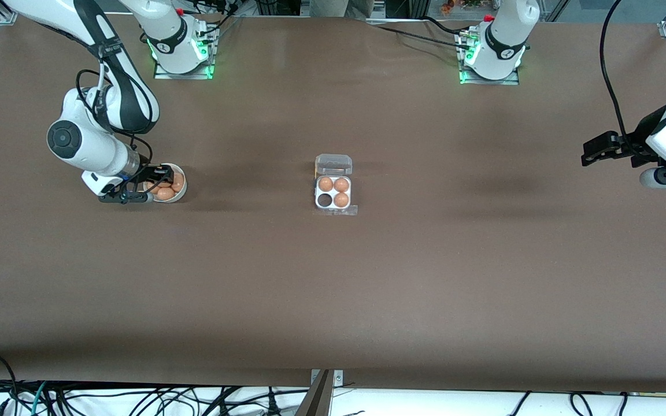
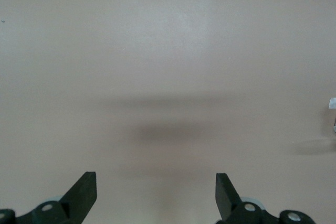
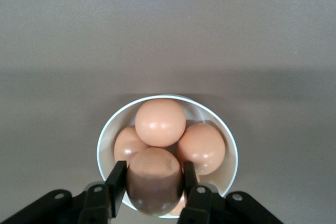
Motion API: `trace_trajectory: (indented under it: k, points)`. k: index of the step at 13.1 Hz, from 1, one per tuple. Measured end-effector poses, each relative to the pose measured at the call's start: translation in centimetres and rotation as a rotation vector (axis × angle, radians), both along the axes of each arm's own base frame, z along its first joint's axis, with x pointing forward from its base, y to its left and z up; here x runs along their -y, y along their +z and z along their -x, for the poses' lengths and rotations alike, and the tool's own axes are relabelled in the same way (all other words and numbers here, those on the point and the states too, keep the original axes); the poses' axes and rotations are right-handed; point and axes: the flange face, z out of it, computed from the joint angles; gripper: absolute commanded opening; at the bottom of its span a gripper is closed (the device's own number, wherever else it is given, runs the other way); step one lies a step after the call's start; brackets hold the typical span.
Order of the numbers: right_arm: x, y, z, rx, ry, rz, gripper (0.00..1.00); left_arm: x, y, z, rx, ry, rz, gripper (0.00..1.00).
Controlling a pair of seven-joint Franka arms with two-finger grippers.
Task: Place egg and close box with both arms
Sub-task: 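Lift the brown egg out of the bowl with the right gripper, then carry the egg with the right gripper over the open egg carton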
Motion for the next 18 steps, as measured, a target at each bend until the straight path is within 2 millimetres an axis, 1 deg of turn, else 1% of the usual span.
trace_trajectory:
  k: [4, 5, 6, 7, 8, 11, 14, 16, 17, 18]
  points:
    - [0.0, 0.2, -0.1, -0.001, 0.0, 0.0, 0.0, 0.0, 0.0, 0.0, 0.0, 0.0, 0.0, 1.0]
    - [0.0, 0.8, -0.4, -0.004, 0.001, 0.001, 0.0, 0.0, 0.0, 0.0, 0.0, 0.0, 0.0, 1.0]
    - [0.0, 1.9, -0.8, -0.016, 0.003, 0.002, 0.0, 0.0, 0.0, 0.0, 0.0, 0.0, 0.0, 1.0]
    - [-0.1, 3.8, -1.5, -0.039, 0.005, 0.003, 0.0, 0.0, 0.0, 0.0, 0.0, 0.0, 0.0, 1.0]
    - [-0.1, 6.2, -2.4, -0.063, 0.008, 0.004, 0.0, 0.0, 0.0, 0.0, 0.0, 0.0, 0.0, 1.0]
    - [-0.2, 15.2, -4.9, -0.095, 0.017, 0.006, 0.0, 0.0, 0.0, 0.0, 0.0, 0.0, 0.0, 1.0]
    - [-0.2, 24.0, -6.4, -0.106, 0.023, 0.005, 0.0, 0.0, 0.0, 0.0, 0.001, 0.0, 0.0, 1.0]
    - [-0.2, 28.6, -6.7, -0.091, 0.023, 0.004, 0.0, 0.0, 0.0, 0.0, 0.001, 0.0, 0.0, 1.0]
    - [-0.2, 30.3, -6.9, -0.086, 0.013, 0.005, 0.0, 0.0, 0.0, 0.0, 0.001, 0.0, 0.0, 1.0]
    - [-0.5, 31.3, -7.1, -0.079, -0.003, 0.006, 0.0, 0.0, 0.0, 0.0, 0.001, 0.0, 0.0, 1.0]
